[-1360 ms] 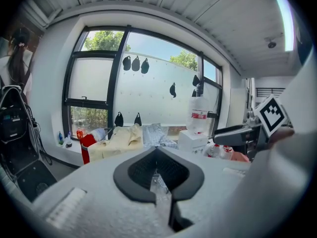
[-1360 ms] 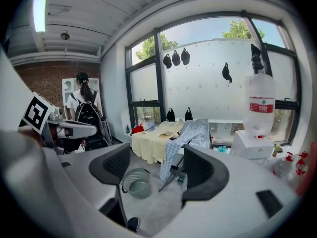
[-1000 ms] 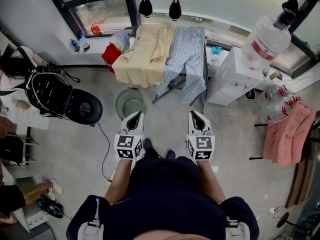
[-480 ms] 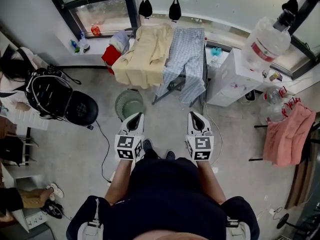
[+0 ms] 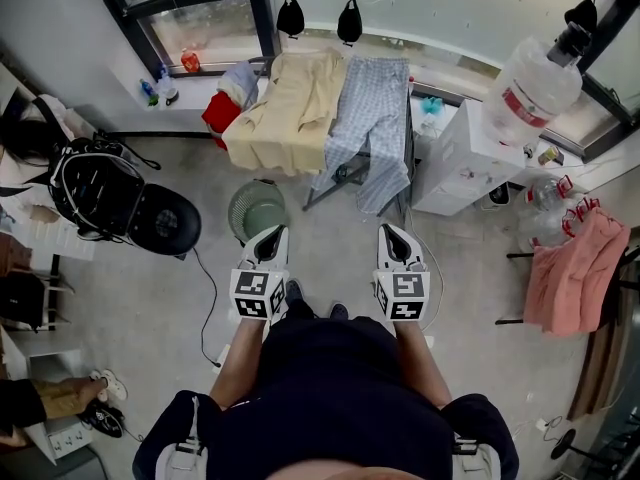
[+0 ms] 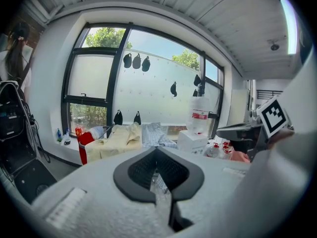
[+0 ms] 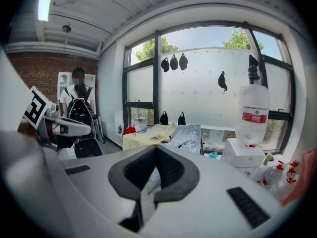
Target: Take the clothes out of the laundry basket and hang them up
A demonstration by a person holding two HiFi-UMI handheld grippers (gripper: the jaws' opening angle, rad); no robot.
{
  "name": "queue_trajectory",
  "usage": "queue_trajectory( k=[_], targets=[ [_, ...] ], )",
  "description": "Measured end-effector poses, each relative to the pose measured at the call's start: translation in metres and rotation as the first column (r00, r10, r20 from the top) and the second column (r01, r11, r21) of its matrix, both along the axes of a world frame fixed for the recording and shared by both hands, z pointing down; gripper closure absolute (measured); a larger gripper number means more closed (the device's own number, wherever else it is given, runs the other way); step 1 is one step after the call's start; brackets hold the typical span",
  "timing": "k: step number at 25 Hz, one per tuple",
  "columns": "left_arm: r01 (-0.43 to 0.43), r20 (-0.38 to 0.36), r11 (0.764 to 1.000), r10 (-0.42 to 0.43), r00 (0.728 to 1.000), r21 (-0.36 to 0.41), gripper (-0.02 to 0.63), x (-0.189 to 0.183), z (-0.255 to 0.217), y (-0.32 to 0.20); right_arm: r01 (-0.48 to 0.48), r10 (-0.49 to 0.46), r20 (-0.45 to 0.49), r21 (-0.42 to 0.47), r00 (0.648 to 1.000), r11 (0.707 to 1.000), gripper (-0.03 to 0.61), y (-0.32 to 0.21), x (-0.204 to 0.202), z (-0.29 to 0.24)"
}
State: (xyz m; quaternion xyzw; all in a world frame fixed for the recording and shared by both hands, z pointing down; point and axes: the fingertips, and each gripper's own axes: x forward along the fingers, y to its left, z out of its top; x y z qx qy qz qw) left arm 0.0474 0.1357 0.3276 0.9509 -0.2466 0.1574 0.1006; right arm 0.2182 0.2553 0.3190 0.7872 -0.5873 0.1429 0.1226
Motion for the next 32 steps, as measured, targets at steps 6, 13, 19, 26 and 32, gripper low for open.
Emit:
queue_trajectory(
  k=[6,13,19,26,32],
  targets=[
    [0.012,-0.001,1.0,-0.012,1.0,0.002,0.591,0.0,0.0,-0.007,0.019,-0.018,0.029,-0.008,0.999,1.0,0.577,-0.006,0.0,0.004],
    [0.014,0.009,1.0,-0.014,1.0,-0.005,0.591,-0.001,0.004,-0.014,0.03,-0.029,0.051,-0.009,0.998,1.0,0.577,-0.014,-0.002,0.009],
    [0.019,0.015,1.0,-0.019,1.0,-0.018,0.591,0.004,0.008,-0.022,0.028,-0.027,0.061,-0.01,0.998,1.0,0.577,-0.021,0.006,0.011],
    [0.014,0.019,0.999,-0.013,1.0,-0.029,0.591,0.004,0.017,-0.033,0.018,-0.017,0.072,-0.011,0.997,1.0,0.577,-0.032,0.008,0.018],
    [0.016,0.021,0.999,-0.015,1.0,-0.03,0.591,0.001,0.015,-0.034,0.017,-0.016,0.074,-0.013,0.997,1.0,0.577,-0.031,0.006,0.017]
  ],
)
